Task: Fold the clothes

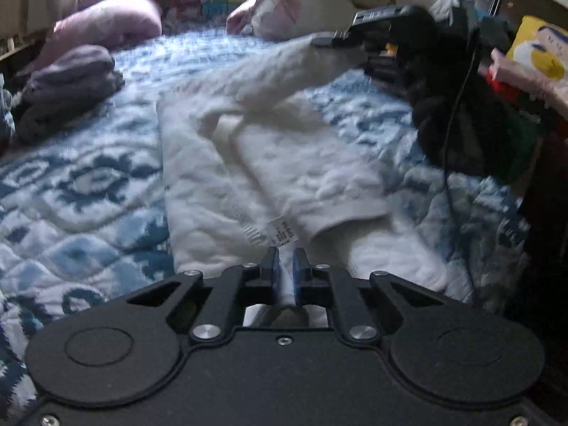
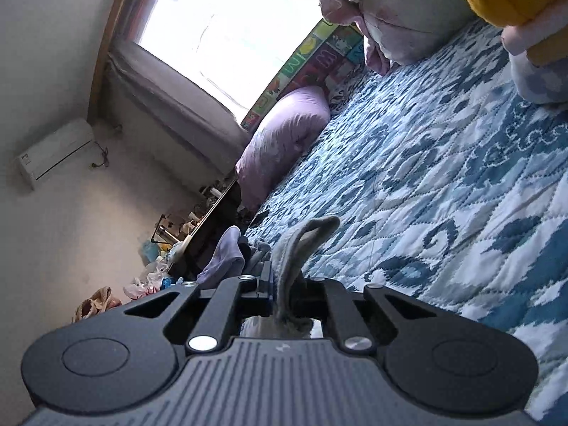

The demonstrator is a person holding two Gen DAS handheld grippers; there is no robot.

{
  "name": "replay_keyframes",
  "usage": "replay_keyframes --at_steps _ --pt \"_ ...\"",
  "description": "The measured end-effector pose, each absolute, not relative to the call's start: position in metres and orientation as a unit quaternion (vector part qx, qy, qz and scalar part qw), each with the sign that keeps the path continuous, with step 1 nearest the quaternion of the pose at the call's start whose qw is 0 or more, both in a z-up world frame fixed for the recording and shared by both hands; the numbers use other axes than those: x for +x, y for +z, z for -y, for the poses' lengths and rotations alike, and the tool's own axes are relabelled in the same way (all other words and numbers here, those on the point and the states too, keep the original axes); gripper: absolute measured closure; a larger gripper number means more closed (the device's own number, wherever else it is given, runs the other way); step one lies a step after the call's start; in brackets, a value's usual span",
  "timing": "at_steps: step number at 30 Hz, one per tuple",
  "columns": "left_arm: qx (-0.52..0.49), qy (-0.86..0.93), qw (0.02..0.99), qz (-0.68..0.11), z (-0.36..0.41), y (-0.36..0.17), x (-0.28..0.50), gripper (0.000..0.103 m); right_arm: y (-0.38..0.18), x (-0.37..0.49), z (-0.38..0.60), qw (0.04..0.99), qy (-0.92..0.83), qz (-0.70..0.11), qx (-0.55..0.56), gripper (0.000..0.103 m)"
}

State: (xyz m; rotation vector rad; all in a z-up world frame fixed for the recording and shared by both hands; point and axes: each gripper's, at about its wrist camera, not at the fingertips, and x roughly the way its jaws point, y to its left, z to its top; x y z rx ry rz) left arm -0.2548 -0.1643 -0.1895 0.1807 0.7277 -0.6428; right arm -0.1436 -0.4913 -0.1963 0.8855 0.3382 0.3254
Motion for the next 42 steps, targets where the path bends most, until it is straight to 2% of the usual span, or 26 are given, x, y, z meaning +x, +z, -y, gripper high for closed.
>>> replay_keyframes --at_steps 2,3,4,8,10,11,13,15,18,21,25,30,38,42 --pt "0.051 -0.339 0.868 -0.358 0.154 -0.185 -0.253 0.09 -0.2 -0.142 0.492 0.874 0.152 -0.169 0.43 0.093" --pt "0.034 -0.355 0.861 -0.362 0.149 -0.183 -0.252 0.068 -0.203 -0.141 0.492 0.872 0.15 -0.173 0.433 0.093" --pt "0.016 -0.369 0.854 -0.366 0.144 -0.181 -0.25 0.053 -0.205 -0.14 0.492 0.872 0.147 -0.176 0.432 0.093" --pt "-0.026 -0.408 0.85 -0.334 0.112 -0.152 -0.252 0.057 -0.209 -0.141 0.494 0.87 0.143 -0.174 0.437 0.093" --pt "-0.033 -0.387 0.87 -0.304 0.093 -0.137 -0.249 0.068 -0.208 -0.142 0.495 0.871 0.144 -0.172 0.438 0.093" --pt "-0.027 -0.371 0.879 -0.297 0.087 -0.134 -0.245 0.069 -0.208 -0.142 0.495 0.871 0.145 -0.171 0.438 0.093" --pt "-0.05 -0.358 0.883 -0.3 0.076 -0.139 -0.238 0.078 -0.208 -0.142 0.493 0.872 0.144 -0.172 0.435 0.093" --pt "-0.075 -0.345 0.885 -0.303 0.065 -0.145 -0.23 0.081 -0.209 -0.142 0.493 0.874 0.141 -0.173 0.432 0.093" --pt "-0.153 -0.34 0.878 -0.3 0.038 -0.148 -0.222 0.081 -0.211 -0.141 0.497 0.875 0.13 -0.172 0.433 0.093" --pt "-0.173 -0.34 0.873 -0.306 0.024 -0.149 -0.21 0.081 -0.213 -0.14 0.502 0.876 0.119 -0.166 0.437 0.093" --pt "-0.046 -0.392 0.854 -0.34 0.065 -0.168 -0.23 0.09 -0.214 -0.134 0.503 0.879 0.114 -0.161 0.434 0.093" --pt "0.039 -0.393 0.844 -0.362 0.12 -0.196 -0.242 0.09 -0.212 -0.129 0.504 0.879 0.119 -0.147 0.438 0.093" --pt "-0.048 -0.415 0.826 -0.379 0.111 -0.192 -0.228 0.091 -0.205 -0.131 0.495 0.881 0.153 -0.149 0.422 0.093" --pt "-0.047 -0.442 0.83 -0.336 0.088 -0.166 -0.236 0.091 -0.21 -0.132 0.498 0.879 0.141 -0.15 0.43 0.093"
